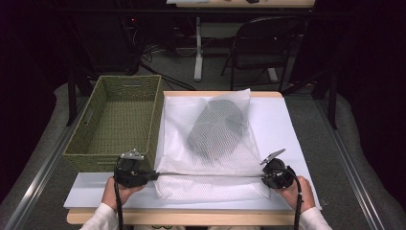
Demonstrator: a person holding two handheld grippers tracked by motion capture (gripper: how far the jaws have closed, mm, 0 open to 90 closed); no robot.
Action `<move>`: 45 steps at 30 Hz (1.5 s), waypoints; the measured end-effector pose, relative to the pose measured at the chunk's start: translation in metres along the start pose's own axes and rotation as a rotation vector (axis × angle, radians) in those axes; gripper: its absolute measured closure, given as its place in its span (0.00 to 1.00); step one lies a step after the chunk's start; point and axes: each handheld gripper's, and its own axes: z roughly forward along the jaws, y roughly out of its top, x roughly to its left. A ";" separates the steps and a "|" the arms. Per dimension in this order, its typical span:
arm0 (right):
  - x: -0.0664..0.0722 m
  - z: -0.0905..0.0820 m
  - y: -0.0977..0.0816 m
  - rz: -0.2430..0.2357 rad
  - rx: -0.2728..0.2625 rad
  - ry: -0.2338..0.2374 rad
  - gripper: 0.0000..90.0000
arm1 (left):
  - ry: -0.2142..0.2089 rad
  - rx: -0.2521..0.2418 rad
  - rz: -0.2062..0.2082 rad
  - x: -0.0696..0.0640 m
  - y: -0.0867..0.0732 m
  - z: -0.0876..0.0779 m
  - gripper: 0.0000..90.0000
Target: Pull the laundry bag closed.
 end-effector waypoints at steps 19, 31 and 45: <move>0.003 -0.040 -0.002 -0.006 -0.169 0.068 0.31 | 0.055 -0.025 0.077 -0.022 0.004 -0.031 0.17; 0.022 -0.087 -0.029 0.036 -0.319 -0.009 0.12 | 0.174 -0.165 0.135 -0.041 -0.024 -0.083 0.09; 0.045 -0.095 -0.091 0.117 -0.327 -0.052 0.03 | 0.194 -0.177 0.052 -0.045 -0.083 -0.098 0.08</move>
